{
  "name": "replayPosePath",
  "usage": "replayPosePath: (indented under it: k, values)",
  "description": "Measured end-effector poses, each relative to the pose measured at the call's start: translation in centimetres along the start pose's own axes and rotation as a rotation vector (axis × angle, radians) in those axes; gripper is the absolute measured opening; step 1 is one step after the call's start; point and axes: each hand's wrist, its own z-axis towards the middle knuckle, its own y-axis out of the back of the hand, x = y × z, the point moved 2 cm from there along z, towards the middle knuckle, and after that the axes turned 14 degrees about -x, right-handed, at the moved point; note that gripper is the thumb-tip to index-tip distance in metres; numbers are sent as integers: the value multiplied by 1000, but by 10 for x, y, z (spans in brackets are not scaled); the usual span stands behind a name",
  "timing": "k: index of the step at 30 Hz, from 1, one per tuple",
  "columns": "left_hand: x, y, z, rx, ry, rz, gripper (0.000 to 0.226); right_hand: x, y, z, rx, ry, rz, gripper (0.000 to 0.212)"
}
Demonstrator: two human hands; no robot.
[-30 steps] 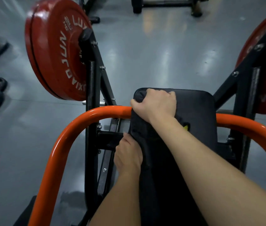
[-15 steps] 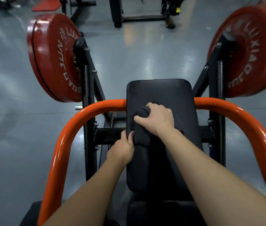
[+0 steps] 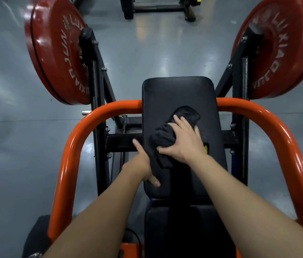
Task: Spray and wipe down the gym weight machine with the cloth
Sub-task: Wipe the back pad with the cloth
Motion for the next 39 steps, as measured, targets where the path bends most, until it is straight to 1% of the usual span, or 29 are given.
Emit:
replayPosePath:
  k: [1, 3, 4, 5, 8, 10, 11, 12, 14, 17, 19, 21, 25, 28, 30, 32, 35, 37, 38, 39]
  values:
    - [2, 0, 0, 39, 20, -16, 149, -1, -2, -13, -25, 0, 14, 93]
    - [5, 0, -1, 44, -6, -40, 87, -5, -10, -36, -72, 13, 62, 81]
    - [5, 1, -1, 65, -3, -47, 71, -7, -14, -44, -106, 26, 93, 77]
    - [5, 0, -1, 90, 4, -54, 66, -10, -17, -49, -144, 36, 117, 73]
    - [3, 0, 0, 149, 52, -22, 75, -14, -22, -49, -222, 89, 119, 69]
    - [2, 0, 2, 173, 85, -13, 80, -16, -19, -33, -282, 177, 71, 65]
    - [3, -1, 4, 177, 91, -24, 80, -18, -16, -16, -296, 192, 59, 64]
    - [2, -1, 6, 182, 87, -26, 78, -20, -11, 7, -297, 177, 59, 65]
    - [0, 1, 6, 205, 77, 28, 73, -20, 0, 61, -252, 92, 50, 68]
    - [-4, 6, 6, 209, 53, 84, 72, -14, 8, 119, -233, -46, 51, 67]
    - [-2, 4, 7, 205, 43, 68, 71, -10, 4, 119, -274, -103, 34, 68]
    - [0, 3, 6, 222, 32, 44, 68, -7, -3, 92, -332, -100, 18, 67]
    - [5, 4, 3, 207, -3, -51, 66, -4, -21, -2, -444, 36, -4, 65]
    - [14, 0, 5, 168, -64, -121, 55, -6, -35, -78, -445, 123, -12, 66]
    - [20, -3, 4, 118, -73, -196, 47, -9, -44, -113, -445, 176, -30, 64]
    - [28, -7, 3, 89, -70, -291, 51, -10, -55, -132, -422, 217, -75, 64]
    - [42, -13, -1, 84, -85, -451, 53, -5, -60, -123, -434, 276, -119, 62]
    - [52, -22, -2, 80, -83, -578, 54, 3, -57, -94, -417, 463, -97, 61]
    - [56, -26, -4, 78, -77, -648, 58, 7, -55, -70, -391, 564, -92, 62]
    - [56, -29, -6, 70, -85, -693, 62, 10, -51, -38, -365, 628, -100, 64]
